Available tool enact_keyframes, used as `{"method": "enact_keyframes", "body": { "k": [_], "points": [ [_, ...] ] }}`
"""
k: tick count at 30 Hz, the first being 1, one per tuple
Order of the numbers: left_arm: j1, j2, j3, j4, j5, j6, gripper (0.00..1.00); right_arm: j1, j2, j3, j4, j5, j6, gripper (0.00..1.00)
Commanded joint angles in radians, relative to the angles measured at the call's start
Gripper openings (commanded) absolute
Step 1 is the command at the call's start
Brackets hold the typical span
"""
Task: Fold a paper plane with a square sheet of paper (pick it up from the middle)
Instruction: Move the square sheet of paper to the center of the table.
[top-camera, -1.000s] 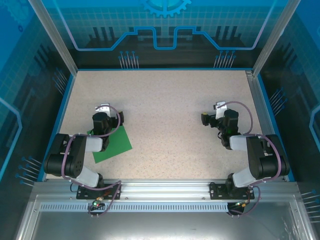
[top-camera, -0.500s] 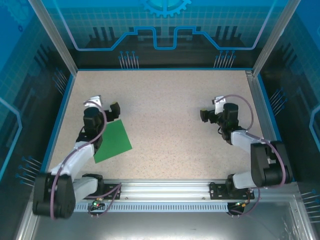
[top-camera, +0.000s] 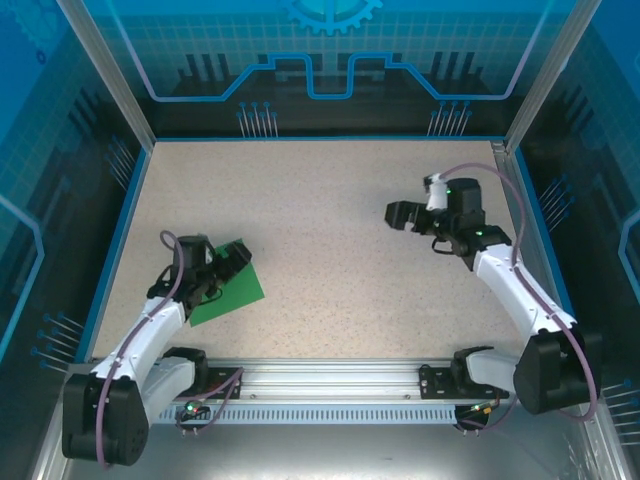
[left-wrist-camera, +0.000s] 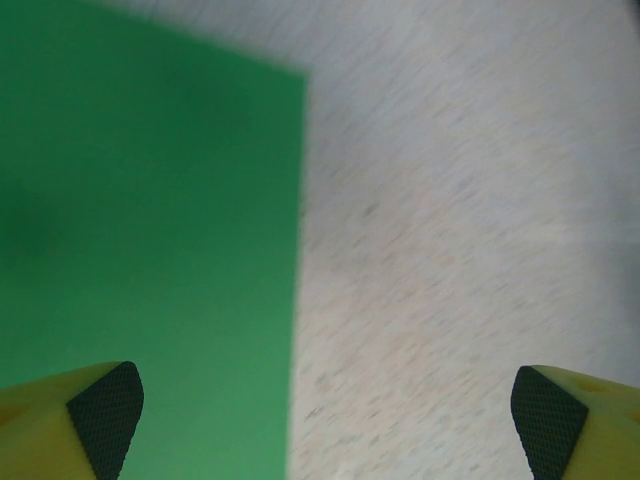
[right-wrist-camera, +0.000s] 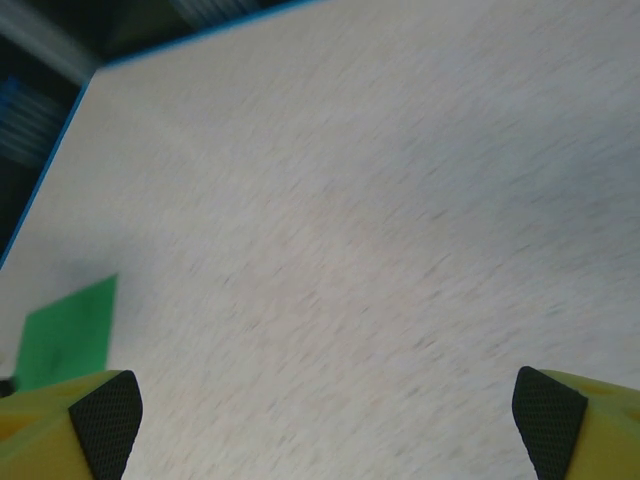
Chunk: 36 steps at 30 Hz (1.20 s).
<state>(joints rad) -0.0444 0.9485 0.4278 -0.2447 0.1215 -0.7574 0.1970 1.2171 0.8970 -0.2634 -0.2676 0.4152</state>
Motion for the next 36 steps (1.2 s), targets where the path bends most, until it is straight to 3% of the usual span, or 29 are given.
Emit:
{"method": "enact_keyframes", "body": {
  "k": [1, 7, 14, 17, 22, 27, 32, 36],
  "points": [
    [-0.020, 0.013, -0.032, -0.050, 0.014, -0.073, 0.99, 0.119, 0.008, 0.030, -0.099, -0.024, 0.006, 0.99],
    [-0.043, 0.086, -0.021, -0.038, -0.008, -0.061, 0.99, 0.253, 0.054, 0.043, -0.103, 0.073, 0.021, 0.99],
    [-0.144, 0.223, 0.011, 0.026, -0.028, -0.094, 0.99, 0.289, 0.105, -0.005, -0.083, 0.119, 0.084, 0.99],
    [-0.220, 0.270, 0.018, 0.083, -0.025, -0.136, 0.99, 0.290, 0.117, -0.037, -0.089, 0.135, 0.099, 0.99],
    [-0.417, 0.426, 0.088, 0.203, -0.015, -0.201, 0.99, 0.289, 0.130, -0.057, -0.145, 0.221, 0.121, 0.99],
    [-0.586, 0.596, 0.208, 0.333, -0.004, -0.238, 0.99, 0.286, 0.146, -0.062, -0.153, 0.216, 0.143, 0.99],
    [-0.612, 0.494, 0.238, 0.222, -0.132, -0.232, 0.99, 0.286, 0.158, -0.040, -0.161, 0.180, 0.142, 0.96],
    [-0.594, 0.293, 0.207, 0.011, -0.312, -0.212, 0.99, 0.292, 0.226, -0.008, -0.068, 0.017, 0.156, 0.84]
  ]
}}
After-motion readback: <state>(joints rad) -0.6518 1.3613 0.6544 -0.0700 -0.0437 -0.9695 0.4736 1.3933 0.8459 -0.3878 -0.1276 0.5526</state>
